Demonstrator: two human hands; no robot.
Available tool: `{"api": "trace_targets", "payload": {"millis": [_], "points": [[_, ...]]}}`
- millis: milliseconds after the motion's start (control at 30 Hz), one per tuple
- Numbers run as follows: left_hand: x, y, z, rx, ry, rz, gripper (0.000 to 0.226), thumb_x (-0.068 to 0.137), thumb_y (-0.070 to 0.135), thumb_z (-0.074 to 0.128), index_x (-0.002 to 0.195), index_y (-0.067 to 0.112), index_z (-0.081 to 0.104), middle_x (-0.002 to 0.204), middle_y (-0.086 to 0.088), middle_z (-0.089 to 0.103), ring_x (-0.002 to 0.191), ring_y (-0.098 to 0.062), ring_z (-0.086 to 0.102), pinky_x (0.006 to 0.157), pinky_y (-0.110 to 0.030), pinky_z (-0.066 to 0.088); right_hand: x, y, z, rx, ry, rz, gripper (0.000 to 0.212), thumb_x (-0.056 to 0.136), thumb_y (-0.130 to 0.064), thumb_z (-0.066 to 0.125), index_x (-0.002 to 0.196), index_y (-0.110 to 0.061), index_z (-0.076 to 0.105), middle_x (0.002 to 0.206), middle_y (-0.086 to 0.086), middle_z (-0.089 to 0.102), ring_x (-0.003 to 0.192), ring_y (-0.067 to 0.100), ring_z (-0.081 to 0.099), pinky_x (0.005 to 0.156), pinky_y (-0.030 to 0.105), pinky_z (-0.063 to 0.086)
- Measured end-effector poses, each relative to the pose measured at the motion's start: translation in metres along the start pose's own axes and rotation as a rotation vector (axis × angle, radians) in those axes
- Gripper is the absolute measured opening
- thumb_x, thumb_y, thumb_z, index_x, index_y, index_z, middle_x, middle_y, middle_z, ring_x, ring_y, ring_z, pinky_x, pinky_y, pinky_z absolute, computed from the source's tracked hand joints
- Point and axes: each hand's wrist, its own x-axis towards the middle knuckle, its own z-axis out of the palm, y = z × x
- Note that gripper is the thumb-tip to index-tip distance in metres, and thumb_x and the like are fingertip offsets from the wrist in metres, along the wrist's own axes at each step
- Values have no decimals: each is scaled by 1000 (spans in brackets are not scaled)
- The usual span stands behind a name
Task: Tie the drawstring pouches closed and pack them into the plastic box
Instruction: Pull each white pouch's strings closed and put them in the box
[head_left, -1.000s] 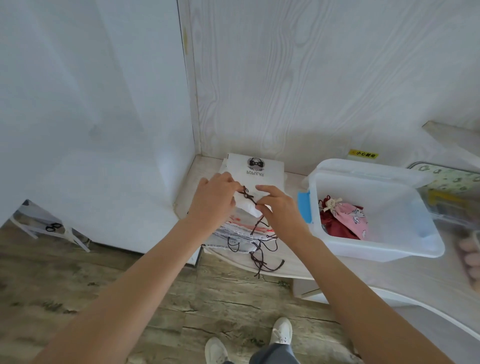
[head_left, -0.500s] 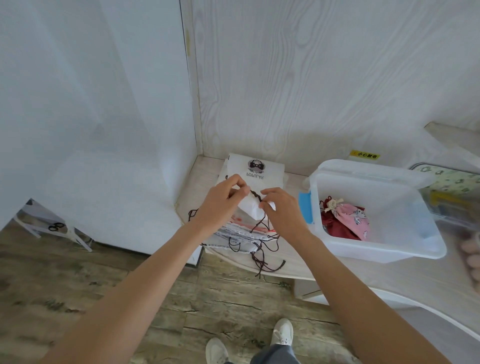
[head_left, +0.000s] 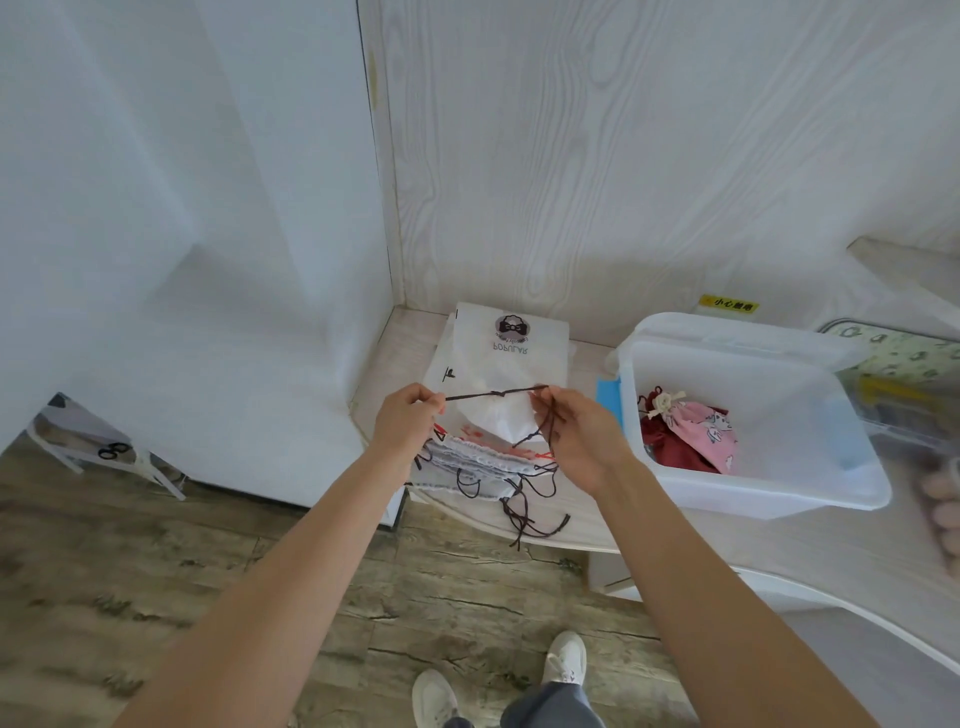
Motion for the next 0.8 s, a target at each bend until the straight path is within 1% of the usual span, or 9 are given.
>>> {"api": "trace_targets", "payload": {"millis": [100, 167, 233, 367, 467, 533, 600, 733, 800], "points": [[-7, 2, 1, -104, -114, -33, 27, 95, 10, 49, 68, 9, 51, 45, 5, 43, 44, -10, 36, 40, -16, 31, -1, -2, 6, 7, -72, -40, 26, 94, -9, 46, 70, -9, 54, 93, 5, 69, 83, 11, 60, 71, 20, 47], [-11, 3, 1, -94, -168, -26, 26, 96, 11, 47, 70, 9, 51, 47, 4, 46, 43, -10, 39, 43, -17, 33, 1, -5, 10, -13, -124, -80, 27, 95, -13, 47, 69, -10, 53, 95, 5, 71, 91, 15, 63, 63, 19, 48], [-15, 3, 0, -43, -191, -9, 25, 96, 12, 47, 72, 9, 52, 53, 1, 47, 43, -9, 40, 42, -16, 33, 1, -7, 15, -94, -130, -116, 26, 96, -15, 44, 72, -13, 55, 90, 3, 72, 93, 17, 63, 62, 20, 46], [-16, 12, -6, 141, -171, 56, 23, 95, 19, 50, 75, 11, 56, 53, 3, 44, 38, -6, 32, 42, -18, 25, 0, -7, 22, -271, -130, -181, 22, 98, -14, 41, 81, -17, 56, 81, 0, 68, 84, 14, 64, 63, 22, 44], [-20, 31, -13, 307, -154, 218, 20, 92, 25, 53, 77, 14, 62, 58, 4, 49, 54, -11, 43, 52, -20, 31, 1, -2, 27, -541, -91, -250, 17, 93, -15, 52, 80, -17, 62, 74, -1, 64, 69, 9, 61, 50, 17, 39], [-24, 45, -14, 409, -208, 332, 21, 91, 26, 55, 80, 12, 66, 59, 6, 49, 56, -10, 43, 59, -23, 32, 4, 1, 28, -669, -56, -278, 13, 89, -18, 60, 78, -15, 66, 64, -3, 61, 55, 5, 55, 45, 17, 36], [-26, 58, -14, 467, -281, 383, 22, 91, 26, 55, 83, 11, 69, 57, 6, 47, 50, -8, 38, 55, -22, 30, 8, 4, 29, -775, -75, -285, 16, 89, -21, 61, 79, -11, 68, 57, -4, 56, 48, 3, 49, 46, 18, 36], [-21, 71, -10, 471, -361, 364, 27, 91, 27, 56, 78, 6, 67, 55, 3, 46, 44, -9, 35, 48, -20, 28, 10, 6, 30, -820, -183, -260, 21, 94, -4, 48, 91, -5, 68, 66, 0, 57, 56, 4, 50, 48, 15, 40], [-17, 76, -8, 422, -422, 293, 33, 94, 29, 53, 75, 3, 61, 54, 1, 44, 38, -7, 33, 42, -17, 25, 8, 7, 29, -816, -242, -262, 21, 91, 3, 49, 99, -2, 68, 71, 0, 63, 56, 0, 54, 49, 13, 40]]}}
